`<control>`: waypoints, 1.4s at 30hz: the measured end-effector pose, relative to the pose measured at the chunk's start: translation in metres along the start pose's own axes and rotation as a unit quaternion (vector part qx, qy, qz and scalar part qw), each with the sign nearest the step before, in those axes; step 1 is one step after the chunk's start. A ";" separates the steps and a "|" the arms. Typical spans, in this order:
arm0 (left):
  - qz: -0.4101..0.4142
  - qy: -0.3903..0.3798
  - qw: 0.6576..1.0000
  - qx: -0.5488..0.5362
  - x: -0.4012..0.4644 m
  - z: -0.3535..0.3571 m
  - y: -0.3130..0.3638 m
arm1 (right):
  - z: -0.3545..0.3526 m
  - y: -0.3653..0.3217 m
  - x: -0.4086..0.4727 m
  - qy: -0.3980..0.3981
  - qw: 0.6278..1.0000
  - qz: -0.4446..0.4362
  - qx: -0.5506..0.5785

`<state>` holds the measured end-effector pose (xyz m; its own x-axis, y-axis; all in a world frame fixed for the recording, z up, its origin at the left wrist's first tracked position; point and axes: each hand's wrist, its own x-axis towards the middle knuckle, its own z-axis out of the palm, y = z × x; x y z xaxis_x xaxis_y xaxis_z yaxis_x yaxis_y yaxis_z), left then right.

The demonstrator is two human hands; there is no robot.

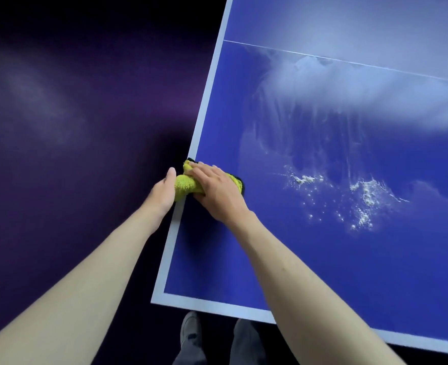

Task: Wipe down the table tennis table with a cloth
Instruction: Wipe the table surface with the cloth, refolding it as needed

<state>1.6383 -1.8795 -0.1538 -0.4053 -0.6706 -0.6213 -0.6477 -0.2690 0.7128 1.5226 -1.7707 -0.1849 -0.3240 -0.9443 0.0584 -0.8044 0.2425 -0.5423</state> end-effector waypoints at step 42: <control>0.274 0.123 0.888 0.349 -0.095 0.083 -0.060 | -0.070 0.099 -0.226 0.075 0.981 0.174 0.035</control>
<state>1.6617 -1.7423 -0.1646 -0.6848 -0.7228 -0.0926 -0.6738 0.5797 0.4581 1.4814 -1.5179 -0.1931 -0.6475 -0.7618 -0.0207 -0.5968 0.5239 -0.6078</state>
